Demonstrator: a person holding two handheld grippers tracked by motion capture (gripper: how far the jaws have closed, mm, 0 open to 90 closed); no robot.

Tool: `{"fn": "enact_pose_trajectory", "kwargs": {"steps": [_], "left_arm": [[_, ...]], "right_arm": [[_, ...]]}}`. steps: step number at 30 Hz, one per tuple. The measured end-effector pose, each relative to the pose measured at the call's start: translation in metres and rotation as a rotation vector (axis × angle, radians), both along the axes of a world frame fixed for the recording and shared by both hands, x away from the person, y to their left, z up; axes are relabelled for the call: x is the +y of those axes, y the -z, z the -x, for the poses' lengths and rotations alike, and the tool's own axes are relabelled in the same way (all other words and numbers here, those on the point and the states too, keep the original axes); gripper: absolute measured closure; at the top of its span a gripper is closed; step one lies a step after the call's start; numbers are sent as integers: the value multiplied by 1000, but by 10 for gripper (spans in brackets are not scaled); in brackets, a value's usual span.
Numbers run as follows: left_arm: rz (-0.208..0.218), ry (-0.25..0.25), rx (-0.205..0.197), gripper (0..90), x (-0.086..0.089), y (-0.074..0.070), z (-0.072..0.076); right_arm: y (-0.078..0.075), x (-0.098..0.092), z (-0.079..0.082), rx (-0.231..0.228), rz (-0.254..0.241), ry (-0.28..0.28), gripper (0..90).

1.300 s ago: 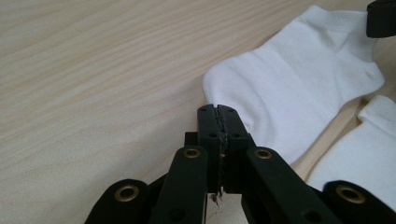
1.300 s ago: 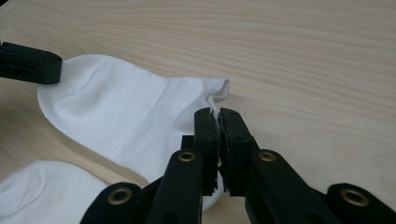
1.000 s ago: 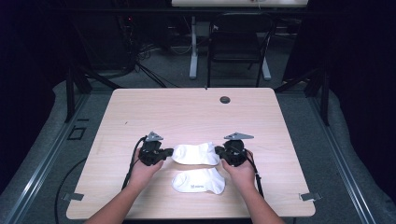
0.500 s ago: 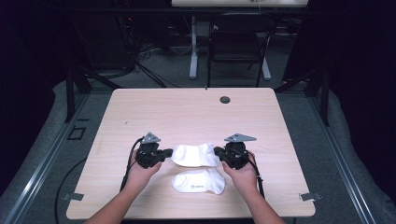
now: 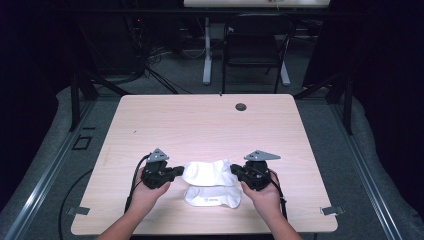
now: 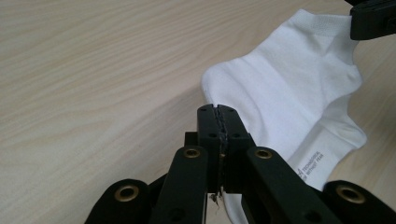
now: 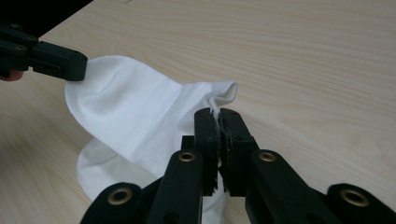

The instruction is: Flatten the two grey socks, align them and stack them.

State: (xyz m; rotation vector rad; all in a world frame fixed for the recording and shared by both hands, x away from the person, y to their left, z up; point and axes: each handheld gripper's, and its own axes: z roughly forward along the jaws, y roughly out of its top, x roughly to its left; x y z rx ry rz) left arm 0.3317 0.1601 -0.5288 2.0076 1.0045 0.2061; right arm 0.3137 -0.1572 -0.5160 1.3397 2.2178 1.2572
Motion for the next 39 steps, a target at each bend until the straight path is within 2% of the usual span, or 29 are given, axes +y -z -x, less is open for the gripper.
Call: {"fn": "enact_pose_trajectory", "kwargs": {"steps": [7, 21, 30, 39], "left_arm": [[13, 13, 20, 894, 2, 5, 15], [16, 30, 24, 894, 0, 10, 38], [3, 39, 38, 894, -4, 21, 40], [-9, 36, 53, 894, -7, 30, 40]], "right_arm": [[0, -2, 13, -2, -19, -3, 865], [6, -6, 36, 18, -3, -17, 866], [17, -9, 41, 26, 21, -5, 865], [25, -10, 39, 49, 16, 2, 865]]}}
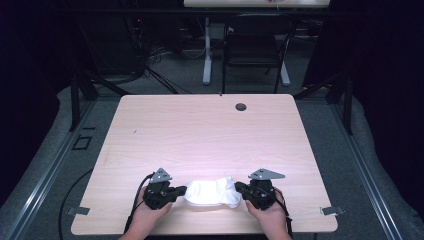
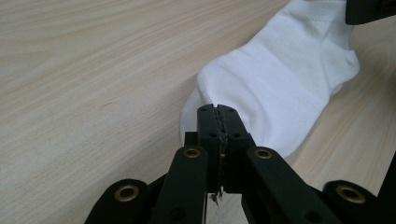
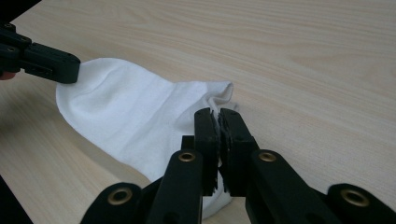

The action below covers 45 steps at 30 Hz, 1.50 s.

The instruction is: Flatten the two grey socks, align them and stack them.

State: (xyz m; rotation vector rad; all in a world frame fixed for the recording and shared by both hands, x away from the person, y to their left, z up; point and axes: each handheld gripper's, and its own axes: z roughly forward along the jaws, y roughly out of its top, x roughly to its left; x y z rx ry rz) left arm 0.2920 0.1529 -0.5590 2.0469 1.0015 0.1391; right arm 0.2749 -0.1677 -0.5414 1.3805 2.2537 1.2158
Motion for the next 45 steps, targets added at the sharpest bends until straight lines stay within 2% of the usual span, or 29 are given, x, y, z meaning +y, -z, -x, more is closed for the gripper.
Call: {"fn": "enact_pose_trajectory", "kwargs": {"steps": [20, 24, 26, 30, 32, 34, 37, 39, 40, 45], "left_arm": [[-54, 4, 9, 883, -5, 13, -2], [-42, 1, 14, 821, -4, 12, -1], [-41, -2, -5, 795, -2, 9, 0], [-12, -6, -57, 746, 3, -4, 3], [2, 7, -78, 737, 3, -9, 4], [11, 21, -74, 730, 1, -10, 6], [0, 37, -68, 713, -6, -5, 7], [-27, 53, -68, 701, -9, -1, 6], [-35, 58, -67, 689, -10, 1, 6], [-48, 63, -54, 659, -13, 7, 4]], "right_arm": [[14, -2, -6, 34, 29, 4, 856], [16, -3, -7, 33, 20, 7, 800], [13, -4, -5, 11, 12, 15, 765], [6, -6, -1, -32, -11, 31, 741], [2, -4, 2, -55, -30, 16, 739], [1, 0, 4, -63, -34, -14, 736], [4, 9, 4, -55, -19, -48, 727], [8, 13, 3, -43, -9, -69, 723], [10, 14, 2, -39, 12, -73, 723], [17, 16, -3, -11, 31, -70, 720]]}}
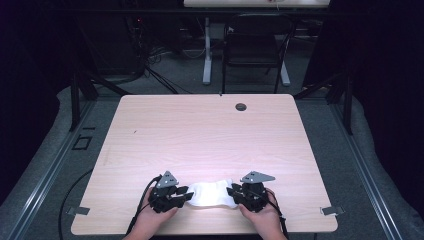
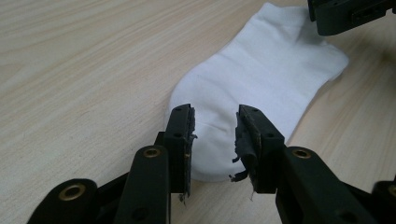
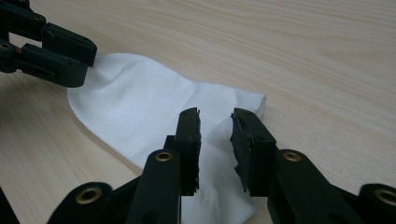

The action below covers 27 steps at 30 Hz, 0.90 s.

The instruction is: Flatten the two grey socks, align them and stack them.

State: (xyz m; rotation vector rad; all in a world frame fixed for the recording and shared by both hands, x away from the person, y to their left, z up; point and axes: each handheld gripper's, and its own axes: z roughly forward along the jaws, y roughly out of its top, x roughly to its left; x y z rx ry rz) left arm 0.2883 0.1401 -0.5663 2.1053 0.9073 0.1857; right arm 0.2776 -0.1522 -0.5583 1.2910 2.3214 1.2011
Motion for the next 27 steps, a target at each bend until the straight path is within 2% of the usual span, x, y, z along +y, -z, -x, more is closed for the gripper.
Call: {"fn": "enact_pose_trajectory", "kwargs": {"steps": [7, 13, 18, 23, 27], "left_arm": [[-20, 8, 10, 634, -2, 5, 0], [-51, 24, 0, 613, -4, 7, 1], [-58, 16, 12, 581, -3, 11, 0], [-68, 20, 10, 580, -2, 11, 1], [-80, 22, -3, 582, -3, 11, 2]], "right_arm": [[7, -2, -4, 16, 19, 12, 719], [12, -3, -5, 31, 34, 16, 713], [15, -4, -6, 46, 45, 19, 703], [17, -5, -5, 37, 54, 17, 697], [17, -4, -3, 20, 83, 11, 699]]}}
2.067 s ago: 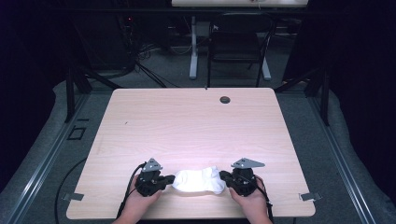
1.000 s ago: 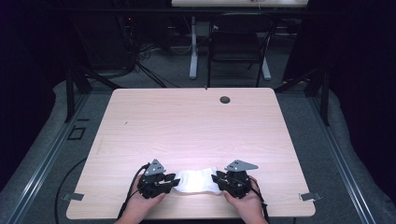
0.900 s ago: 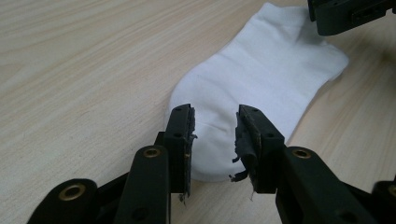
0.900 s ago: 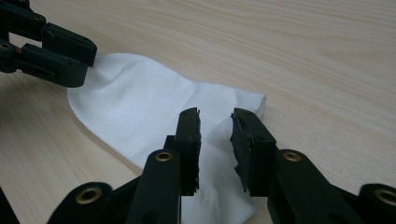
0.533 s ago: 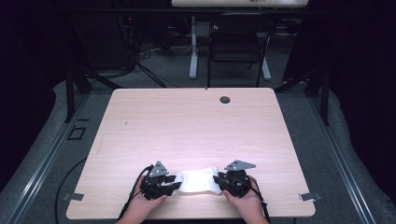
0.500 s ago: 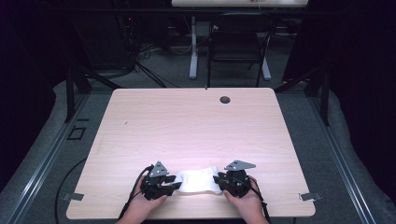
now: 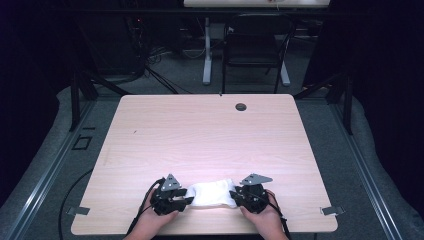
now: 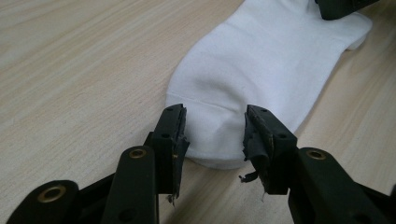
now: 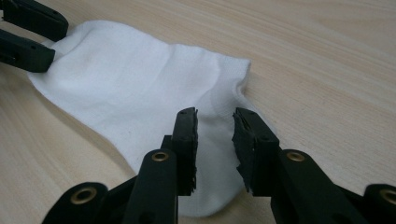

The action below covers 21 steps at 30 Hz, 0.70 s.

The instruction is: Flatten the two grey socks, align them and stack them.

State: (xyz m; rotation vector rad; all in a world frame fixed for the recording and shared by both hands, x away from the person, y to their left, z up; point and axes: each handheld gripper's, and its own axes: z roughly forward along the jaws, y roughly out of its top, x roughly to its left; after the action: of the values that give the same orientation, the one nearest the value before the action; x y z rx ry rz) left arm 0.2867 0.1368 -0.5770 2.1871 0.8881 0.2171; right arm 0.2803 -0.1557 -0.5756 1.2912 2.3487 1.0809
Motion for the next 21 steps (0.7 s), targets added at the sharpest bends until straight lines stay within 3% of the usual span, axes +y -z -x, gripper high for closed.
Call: {"fn": "enact_pose_trajectory", "kwargs": {"steps": [10, 21], "left_arm": [[-13, -13, -11, 596, 0, 0, -5], [-14, -66, -6, 607, 8, -1, -24]], "right_arm": [[0, 3, 0, -1, -4, 18, 699], [1, 16, -23, 0, 1, 30, 697]]}}
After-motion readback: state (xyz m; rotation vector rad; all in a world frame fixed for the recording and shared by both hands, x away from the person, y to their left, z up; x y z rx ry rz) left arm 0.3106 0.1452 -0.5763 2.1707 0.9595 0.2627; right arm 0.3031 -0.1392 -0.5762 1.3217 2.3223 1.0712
